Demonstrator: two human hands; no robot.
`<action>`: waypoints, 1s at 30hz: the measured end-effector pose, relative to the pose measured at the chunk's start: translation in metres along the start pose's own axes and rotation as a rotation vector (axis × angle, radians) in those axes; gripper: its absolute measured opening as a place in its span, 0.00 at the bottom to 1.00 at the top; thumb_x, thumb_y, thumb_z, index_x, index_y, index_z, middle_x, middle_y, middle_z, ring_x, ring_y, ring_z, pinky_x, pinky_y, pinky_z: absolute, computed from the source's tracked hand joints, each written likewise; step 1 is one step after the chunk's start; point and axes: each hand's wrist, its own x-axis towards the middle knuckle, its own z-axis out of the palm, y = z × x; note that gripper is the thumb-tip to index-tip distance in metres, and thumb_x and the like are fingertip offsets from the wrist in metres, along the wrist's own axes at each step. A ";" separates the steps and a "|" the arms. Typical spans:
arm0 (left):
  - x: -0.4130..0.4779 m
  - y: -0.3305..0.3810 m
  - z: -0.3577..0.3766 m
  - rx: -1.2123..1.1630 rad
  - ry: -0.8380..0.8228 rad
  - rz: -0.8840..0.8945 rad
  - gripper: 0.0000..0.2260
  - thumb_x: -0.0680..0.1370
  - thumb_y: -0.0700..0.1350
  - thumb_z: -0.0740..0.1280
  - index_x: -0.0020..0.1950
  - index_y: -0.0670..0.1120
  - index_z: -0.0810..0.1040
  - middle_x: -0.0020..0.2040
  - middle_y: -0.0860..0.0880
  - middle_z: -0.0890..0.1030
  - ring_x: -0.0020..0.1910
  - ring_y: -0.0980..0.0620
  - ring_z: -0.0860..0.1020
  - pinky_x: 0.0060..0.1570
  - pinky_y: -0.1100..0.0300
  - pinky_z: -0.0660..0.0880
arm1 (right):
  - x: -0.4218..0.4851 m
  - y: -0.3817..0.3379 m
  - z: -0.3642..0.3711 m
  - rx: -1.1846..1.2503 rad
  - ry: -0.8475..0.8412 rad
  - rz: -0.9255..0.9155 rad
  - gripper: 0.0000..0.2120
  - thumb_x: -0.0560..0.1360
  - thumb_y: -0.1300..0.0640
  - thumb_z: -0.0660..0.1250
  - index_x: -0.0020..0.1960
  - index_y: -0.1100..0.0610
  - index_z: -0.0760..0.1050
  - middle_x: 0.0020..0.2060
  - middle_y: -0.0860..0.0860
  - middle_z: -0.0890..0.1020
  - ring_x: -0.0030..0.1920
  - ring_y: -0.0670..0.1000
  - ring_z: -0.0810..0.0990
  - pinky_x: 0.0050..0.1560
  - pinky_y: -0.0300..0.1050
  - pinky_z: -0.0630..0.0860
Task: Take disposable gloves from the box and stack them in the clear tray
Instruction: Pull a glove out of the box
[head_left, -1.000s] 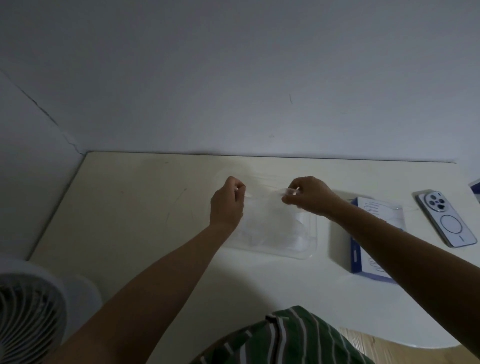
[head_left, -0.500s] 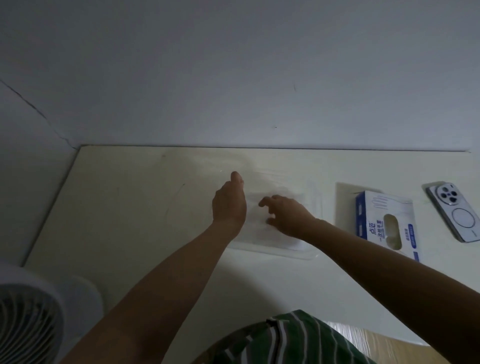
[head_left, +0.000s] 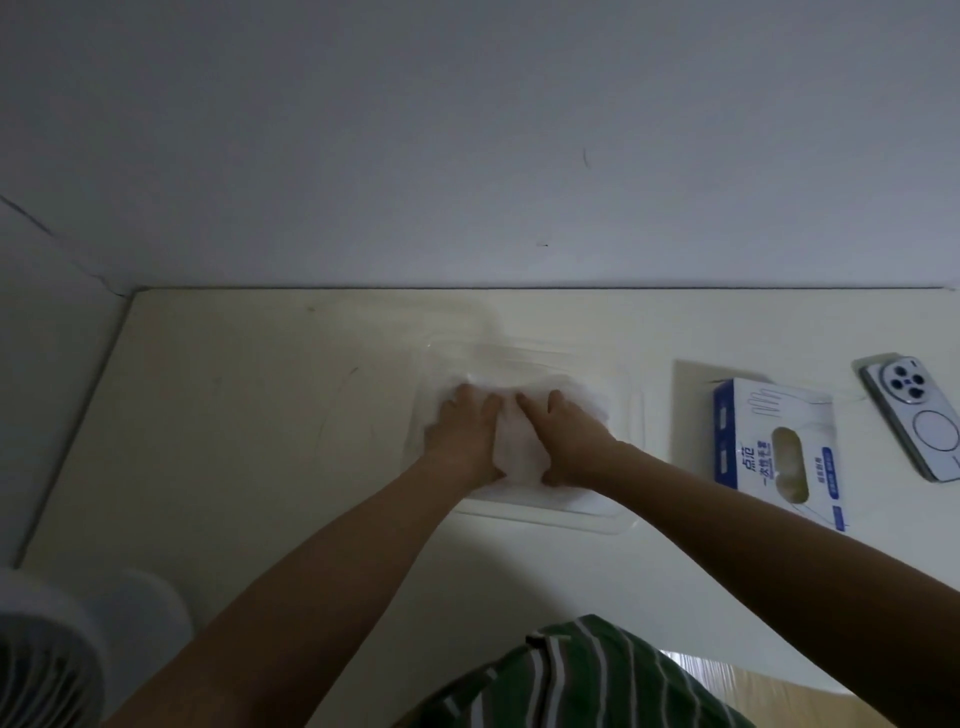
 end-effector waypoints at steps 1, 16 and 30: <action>0.002 -0.002 0.002 0.012 -0.006 0.002 0.43 0.68 0.55 0.75 0.75 0.52 0.54 0.72 0.41 0.53 0.66 0.39 0.65 0.59 0.44 0.73 | -0.001 0.001 0.001 -0.026 -0.018 0.019 0.54 0.67 0.55 0.78 0.79 0.53 0.44 0.71 0.60 0.59 0.66 0.59 0.71 0.60 0.49 0.74; 0.021 -0.011 0.014 0.115 -0.111 0.036 0.49 0.71 0.58 0.72 0.79 0.47 0.42 0.77 0.43 0.49 0.71 0.36 0.58 0.66 0.45 0.67 | 0.007 0.000 0.012 0.048 -0.083 0.011 0.54 0.70 0.59 0.74 0.79 0.54 0.36 0.72 0.63 0.56 0.62 0.62 0.74 0.57 0.48 0.73; -0.010 0.093 -0.060 -0.135 0.501 0.151 0.07 0.79 0.48 0.61 0.51 0.47 0.77 0.46 0.49 0.79 0.42 0.48 0.78 0.39 0.57 0.73 | -0.084 0.058 -0.084 0.295 0.364 0.010 0.09 0.78 0.53 0.65 0.54 0.54 0.80 0.45 0.50 0.83 0.44 0.50 0.80 0.48 0.47 0.78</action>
